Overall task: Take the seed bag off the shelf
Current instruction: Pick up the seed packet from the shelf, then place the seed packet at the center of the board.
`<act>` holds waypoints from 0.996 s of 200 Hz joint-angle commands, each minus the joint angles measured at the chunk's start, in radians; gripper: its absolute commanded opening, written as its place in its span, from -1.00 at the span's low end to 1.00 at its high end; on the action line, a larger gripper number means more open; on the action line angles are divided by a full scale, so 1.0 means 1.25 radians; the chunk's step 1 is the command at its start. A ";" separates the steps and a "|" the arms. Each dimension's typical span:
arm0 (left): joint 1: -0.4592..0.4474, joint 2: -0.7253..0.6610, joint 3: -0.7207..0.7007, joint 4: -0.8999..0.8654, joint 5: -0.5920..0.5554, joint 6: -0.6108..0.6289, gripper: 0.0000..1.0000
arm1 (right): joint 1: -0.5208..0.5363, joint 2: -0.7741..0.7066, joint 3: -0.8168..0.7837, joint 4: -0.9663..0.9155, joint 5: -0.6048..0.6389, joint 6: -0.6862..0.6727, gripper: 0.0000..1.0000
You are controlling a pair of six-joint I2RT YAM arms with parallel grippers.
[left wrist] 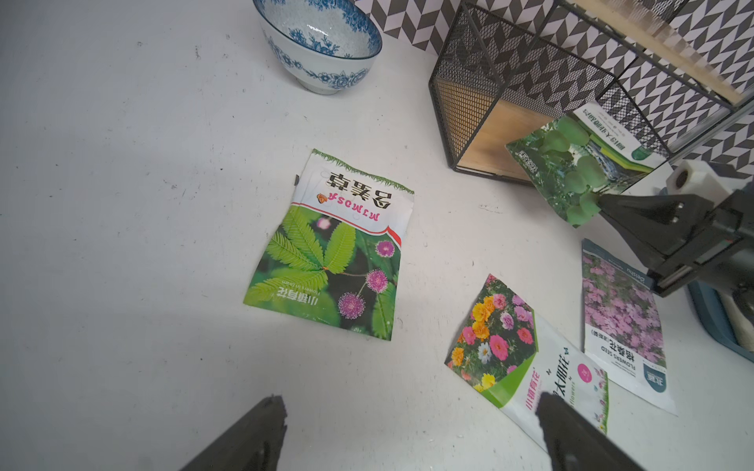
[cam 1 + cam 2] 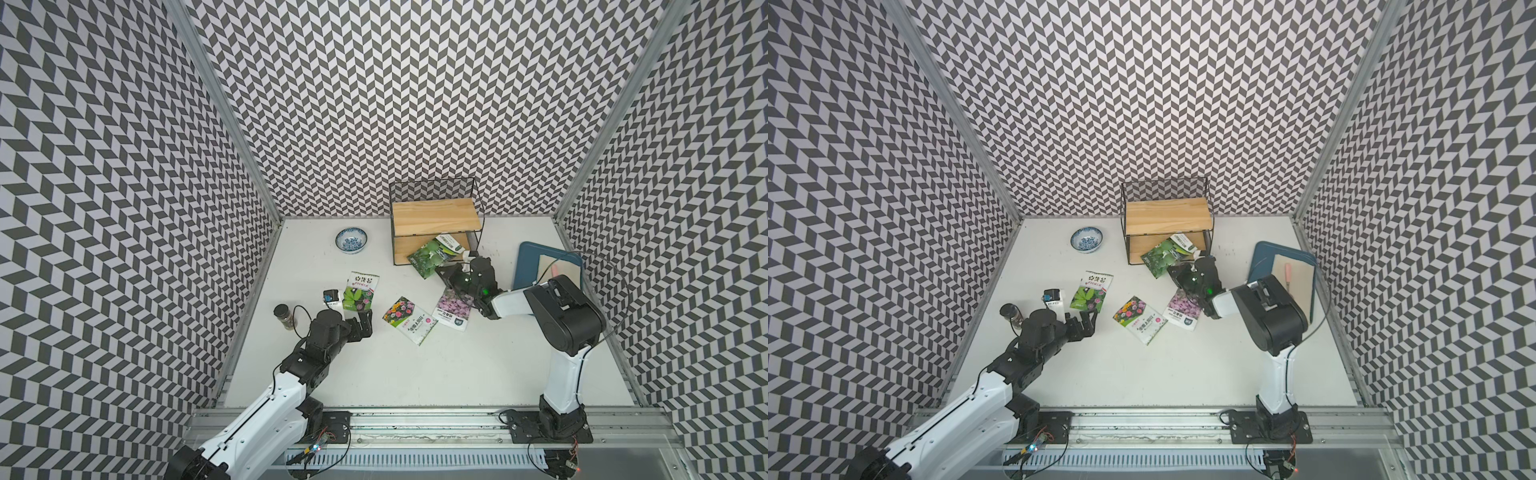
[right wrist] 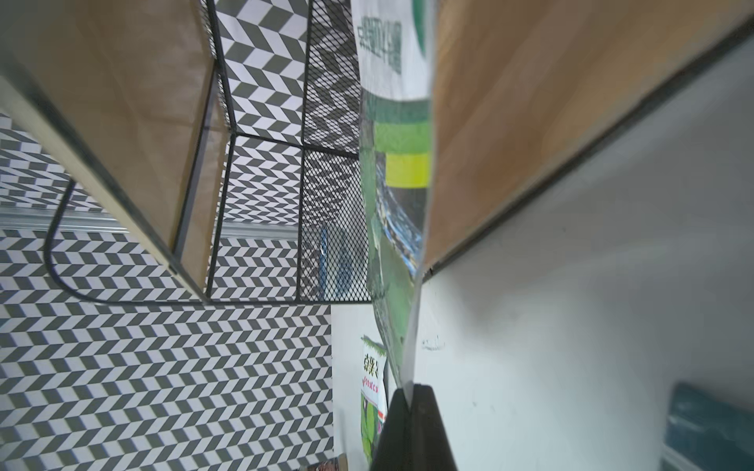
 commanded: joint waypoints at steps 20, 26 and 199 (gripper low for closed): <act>0.003 -0.007 -0.008 0.020 0.005 0.003 1.00 | 0.020 -0.046 -0.083 0.098 -0.029 0.016 -1.00; 0.003 -0.007 -0.007 0.020 0.005 0.003 1.00 | 0.023 -0.049 -0.091 0.098 -0.029 0.016 -1.00; 0.004 0.008 -0.003 0.024 0.006 0.002 1.00 | 0.090 -0.045 -0.156 0.024 -0.034 -0.071 -1.00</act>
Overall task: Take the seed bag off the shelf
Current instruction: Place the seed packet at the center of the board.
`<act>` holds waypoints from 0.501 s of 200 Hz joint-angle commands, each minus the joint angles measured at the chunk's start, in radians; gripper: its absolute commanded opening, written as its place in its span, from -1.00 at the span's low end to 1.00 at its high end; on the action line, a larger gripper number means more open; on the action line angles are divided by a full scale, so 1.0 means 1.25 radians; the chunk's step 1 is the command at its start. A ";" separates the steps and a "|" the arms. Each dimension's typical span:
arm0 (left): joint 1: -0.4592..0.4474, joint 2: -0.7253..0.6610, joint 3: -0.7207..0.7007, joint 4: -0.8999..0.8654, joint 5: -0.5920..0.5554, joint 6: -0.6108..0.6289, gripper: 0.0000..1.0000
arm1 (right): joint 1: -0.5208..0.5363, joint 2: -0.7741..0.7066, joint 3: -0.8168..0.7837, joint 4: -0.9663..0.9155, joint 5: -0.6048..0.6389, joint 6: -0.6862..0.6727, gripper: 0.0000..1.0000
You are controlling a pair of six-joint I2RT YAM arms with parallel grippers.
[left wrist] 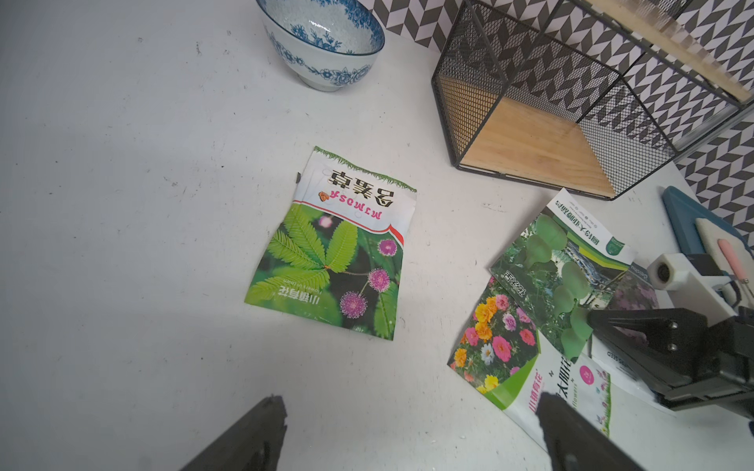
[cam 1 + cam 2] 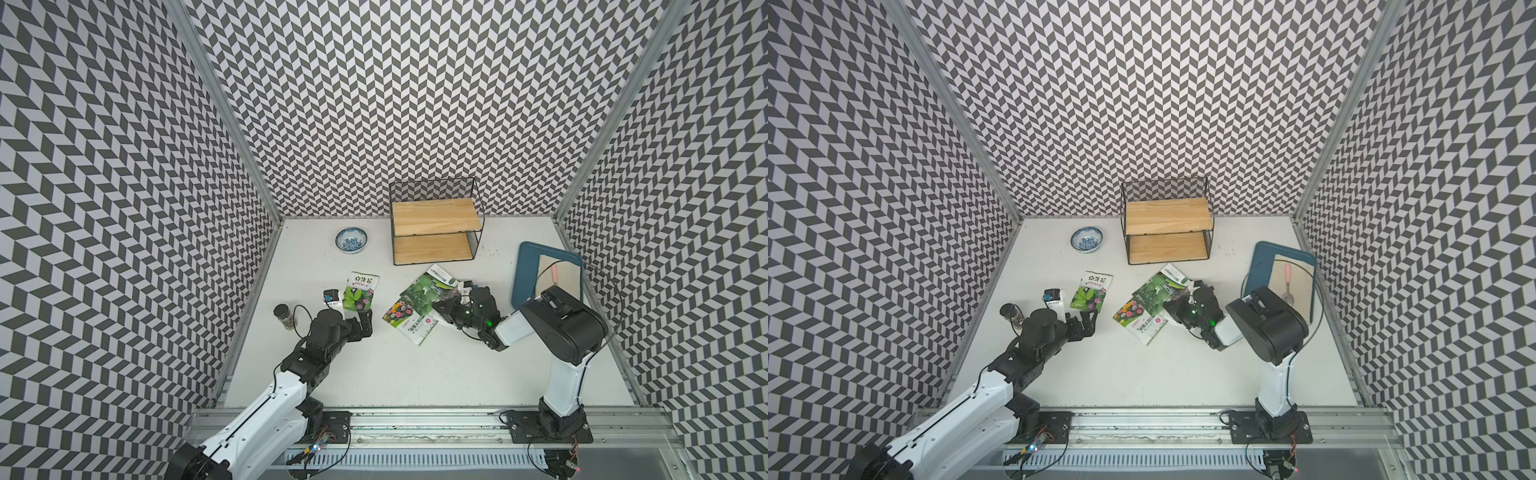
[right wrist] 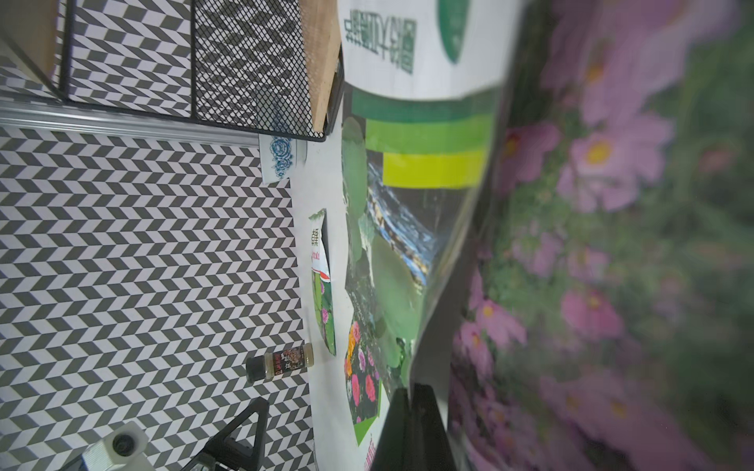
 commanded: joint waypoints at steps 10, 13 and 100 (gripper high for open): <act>0.003 -0.002 -0.003 0.018 0.006 0.002 1.00 | 0.007 -0.003 0.061 -0.070 0.007 -0.060 -1.00; 0.005 -0.002 -0.003 0.018 0.006 0.003 1.00 | 0.008 -0.002 0.062 -0.071 0.007 -0.060 -1.00; 0.005 -0.007 -0.004 0.015 0.005 0.000 1.00 | 0.074 0.012 0.041 -0.064 0.043 -0.049 -1.00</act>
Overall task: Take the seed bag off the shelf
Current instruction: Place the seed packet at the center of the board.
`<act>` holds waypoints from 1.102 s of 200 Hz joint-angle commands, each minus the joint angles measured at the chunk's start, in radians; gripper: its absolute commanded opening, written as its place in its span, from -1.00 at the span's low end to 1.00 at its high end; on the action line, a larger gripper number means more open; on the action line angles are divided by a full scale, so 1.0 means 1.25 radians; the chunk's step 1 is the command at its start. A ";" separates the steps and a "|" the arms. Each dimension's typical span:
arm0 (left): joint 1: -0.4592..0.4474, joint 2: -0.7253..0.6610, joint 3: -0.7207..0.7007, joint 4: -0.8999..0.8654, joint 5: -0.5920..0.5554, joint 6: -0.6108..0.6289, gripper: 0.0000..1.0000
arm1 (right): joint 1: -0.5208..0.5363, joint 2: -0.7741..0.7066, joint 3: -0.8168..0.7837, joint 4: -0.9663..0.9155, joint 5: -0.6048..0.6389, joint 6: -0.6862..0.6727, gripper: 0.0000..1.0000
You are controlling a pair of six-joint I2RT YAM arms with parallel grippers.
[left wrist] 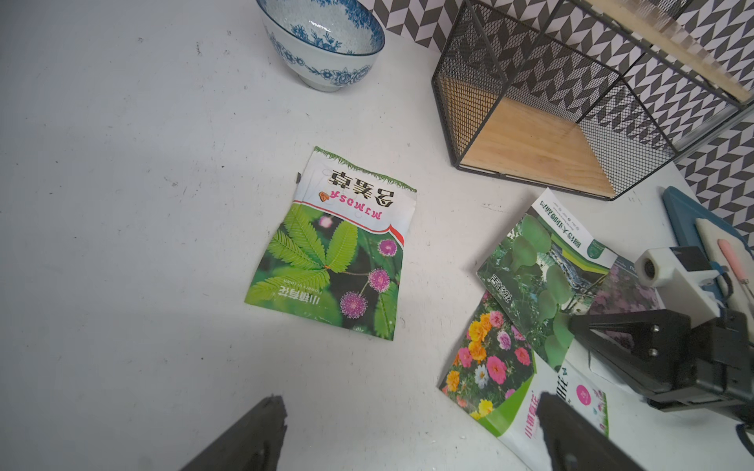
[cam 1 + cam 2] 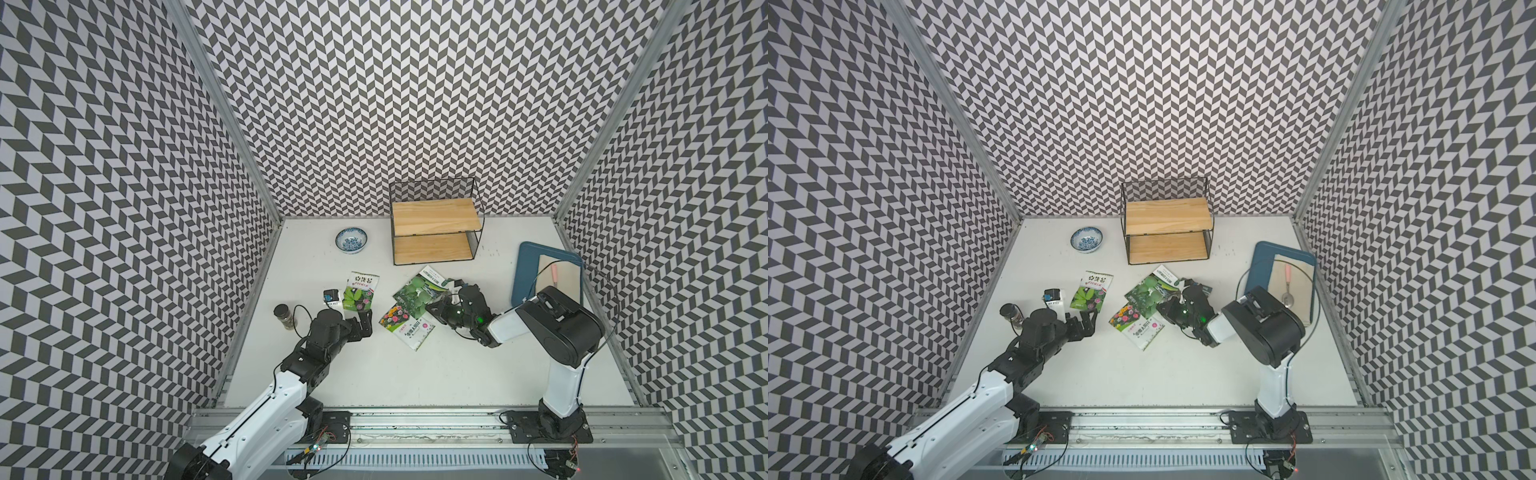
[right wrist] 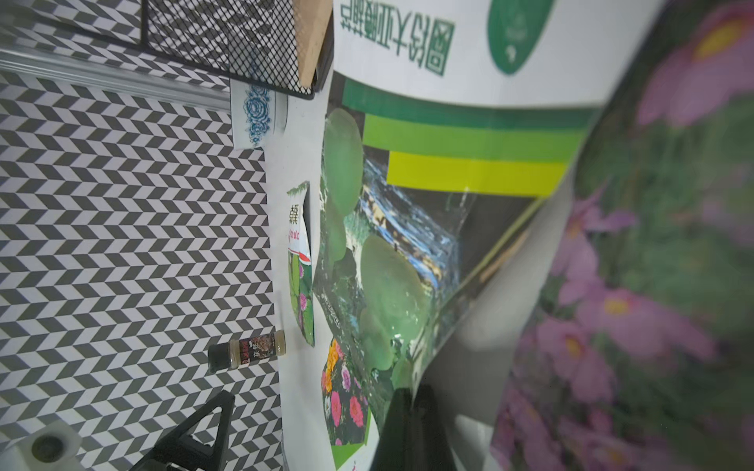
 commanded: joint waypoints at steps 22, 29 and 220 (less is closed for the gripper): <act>0.005 -0.011 -0.005 0.015 0.005 -0.001 1.00 | 0.014 0.006 -0.008 0.028 0.015 0.003 -1.00; 0.004 -0.011 -0.005 0.014 0.005 -0.001 1.00 | 0.013 0.002 -0.007 0.023 0.017 0.002 -1.00; 0.006 -0.010 -0.006 0.016 0.006 -0.001 1.00 | -0.078 0.011 0.111 -0.273 -0.078 -0.254 -1.00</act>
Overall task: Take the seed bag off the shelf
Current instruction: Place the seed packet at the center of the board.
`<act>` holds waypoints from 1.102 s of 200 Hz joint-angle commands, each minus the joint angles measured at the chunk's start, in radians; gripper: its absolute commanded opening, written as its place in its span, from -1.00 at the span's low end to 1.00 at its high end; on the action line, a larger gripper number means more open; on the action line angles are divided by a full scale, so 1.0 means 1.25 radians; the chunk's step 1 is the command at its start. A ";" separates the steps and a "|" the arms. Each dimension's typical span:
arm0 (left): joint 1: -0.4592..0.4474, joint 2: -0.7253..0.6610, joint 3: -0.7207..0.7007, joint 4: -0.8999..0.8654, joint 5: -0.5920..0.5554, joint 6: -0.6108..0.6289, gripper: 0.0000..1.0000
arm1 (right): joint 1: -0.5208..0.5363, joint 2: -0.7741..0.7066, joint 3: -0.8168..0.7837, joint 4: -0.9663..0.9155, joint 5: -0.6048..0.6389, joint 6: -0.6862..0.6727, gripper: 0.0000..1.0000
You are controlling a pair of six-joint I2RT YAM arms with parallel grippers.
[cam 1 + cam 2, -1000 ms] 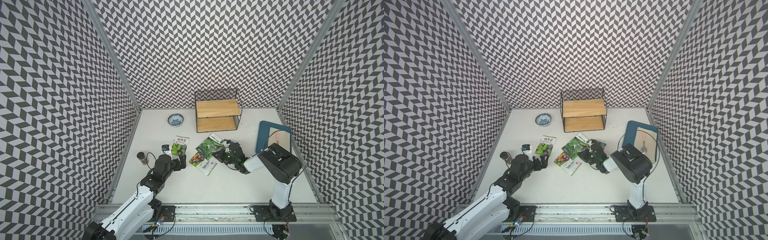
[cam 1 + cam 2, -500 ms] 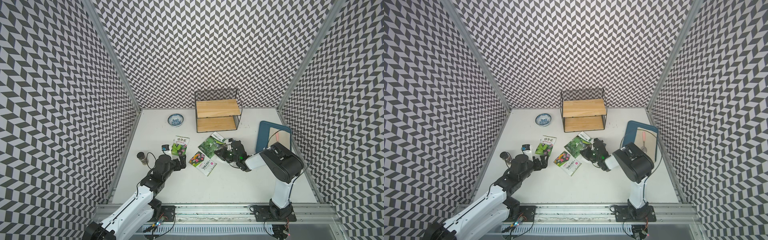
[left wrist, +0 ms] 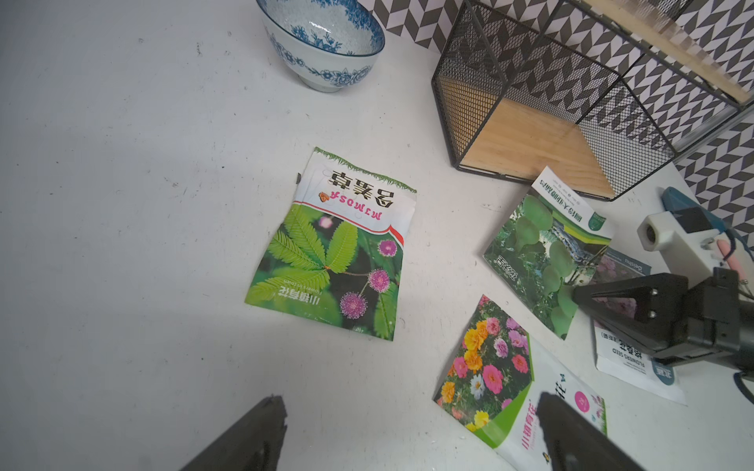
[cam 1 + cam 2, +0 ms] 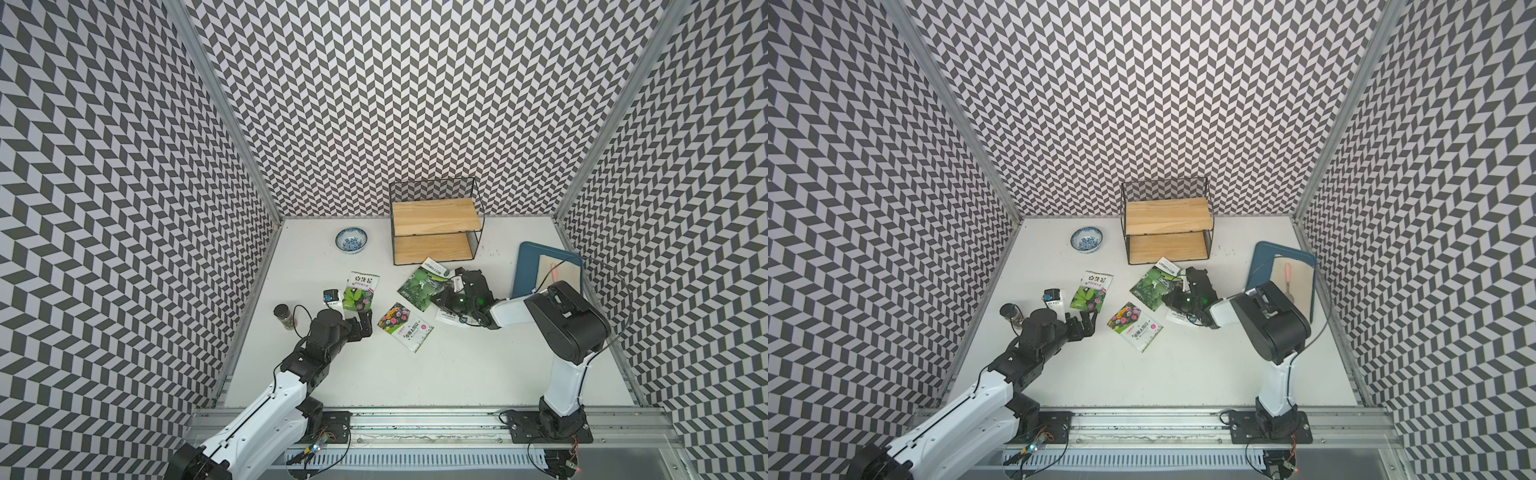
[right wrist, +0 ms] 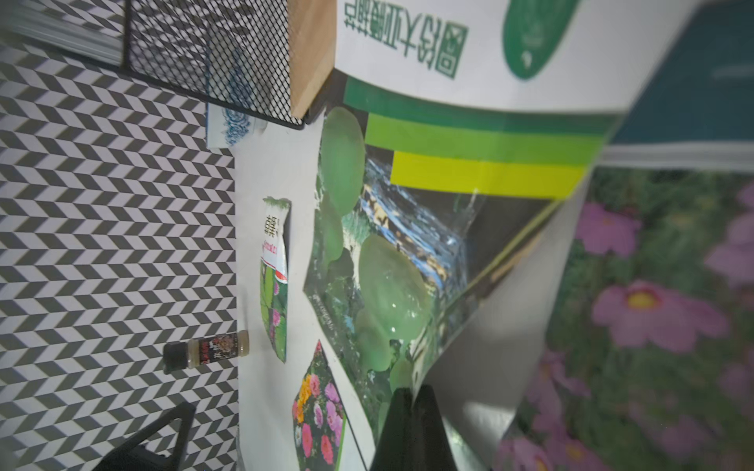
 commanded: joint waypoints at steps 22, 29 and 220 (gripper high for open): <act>0.006 -0.007 -0.004 0.017 0.016 0.004 1.00 | 0.005 0.032 0.003 -0.083 -0.020 -0.096 -1.00; 0.005 -0.005 -0.001 0.014 0.022 0.009 0.99 | 0.005 0.036 0.005 -0.092 -0.021 -0.105 -1.00; -0.038 0.025 0.031 -0.029 0.064 0.004 1.00 | -0.069 -0.080 0.062 -0.535 0.082 -0.417 -1.00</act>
